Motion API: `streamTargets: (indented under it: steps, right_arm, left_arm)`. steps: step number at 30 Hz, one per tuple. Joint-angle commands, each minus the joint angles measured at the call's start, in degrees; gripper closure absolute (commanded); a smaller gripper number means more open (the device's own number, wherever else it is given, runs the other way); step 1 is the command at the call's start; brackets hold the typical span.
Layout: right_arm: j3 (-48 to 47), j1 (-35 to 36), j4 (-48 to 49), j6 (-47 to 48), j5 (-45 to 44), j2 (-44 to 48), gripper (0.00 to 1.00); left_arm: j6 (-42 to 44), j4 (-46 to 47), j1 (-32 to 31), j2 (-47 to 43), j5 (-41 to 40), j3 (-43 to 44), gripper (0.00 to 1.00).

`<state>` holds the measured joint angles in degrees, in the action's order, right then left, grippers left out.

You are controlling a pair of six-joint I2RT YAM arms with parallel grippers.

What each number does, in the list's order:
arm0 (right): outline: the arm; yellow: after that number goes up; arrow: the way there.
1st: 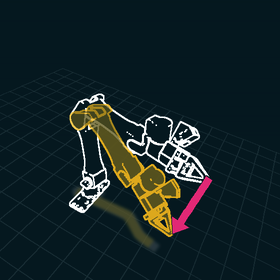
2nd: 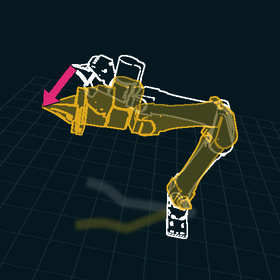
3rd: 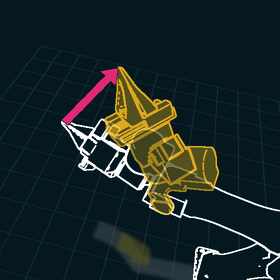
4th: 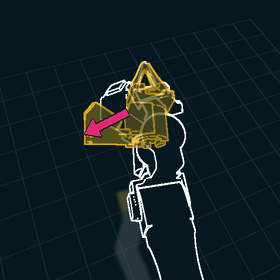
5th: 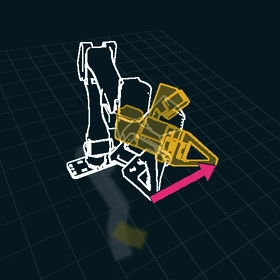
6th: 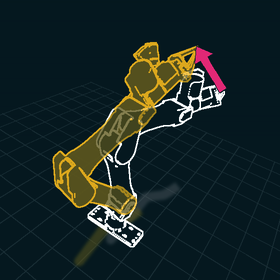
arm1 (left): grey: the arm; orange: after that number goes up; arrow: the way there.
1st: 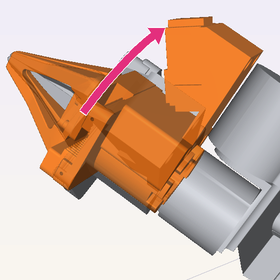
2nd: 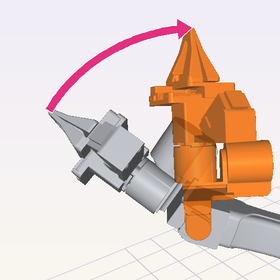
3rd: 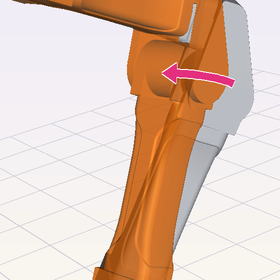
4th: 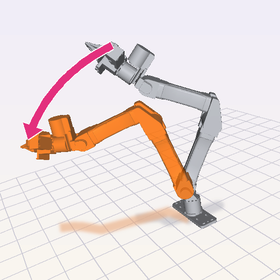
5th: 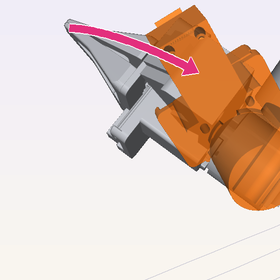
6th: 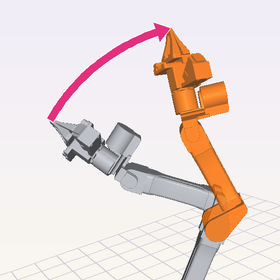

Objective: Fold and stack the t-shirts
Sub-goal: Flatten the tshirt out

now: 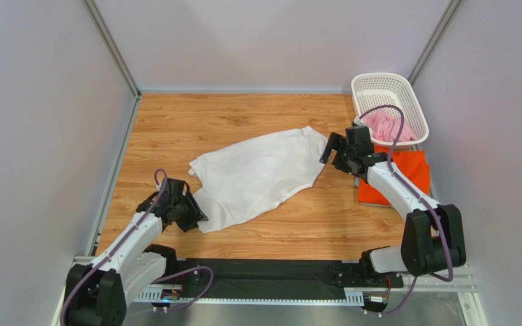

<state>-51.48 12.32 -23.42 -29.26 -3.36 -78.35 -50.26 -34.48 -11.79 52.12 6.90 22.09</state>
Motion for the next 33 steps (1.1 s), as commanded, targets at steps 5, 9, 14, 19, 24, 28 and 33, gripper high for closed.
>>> streamTargets:
  steps: [5, 9, 14, 19, 24, 28, 33]
  right_arm:
    - [-0.63, 0.34, 3.12, 1.13, 0.37, -2.51, 0.05]
    - [-2.03, 1.83, 2.33, 3.94, -0.07, -6.1, 0.07]
    - [-6.34, 6.57, 0.92, 4.3, -4.71, -12.78, 0.1]
    - [-10.04, 9.12, -1.72, 0.61, -9.1, -18.59, 0.24]
    - [-9.95, 11.59, -1.01, -1.15, -11.32, -22.1, 0.28]
    - [-8.55, 13.17, 0.92, -2.56, -13.61, -22.2, 0.46]
    - [-7.23, 13.79, 2.85, -2.3, -13.78, -19.31, 0.85]
  left_arm:
    - [1.56, 2.84, -1.48, 3.7, -1.35, 0.06, 1.0]
    - [3.23, 2.84, -1.48, -0.43, -2.15, 1.03, 1.0]
    - [4.47, 2.75, -1.48, -9.39, -2.68, 1.12, 1.0]
    - [4.29, 1.17, -1.48, -14.32, -1.54, 1.29, 1.0]
    - [4.56, 0.38, -1.48, -15.99, -1.18, 1.29, 1.0]
    - [5.08, -0.32, -1.48, -16.52, -1.71, 1.91, 1.0]
    - [5.35, -0.33, -1.48, -18.19, -1.8, 2.96, 1.0]
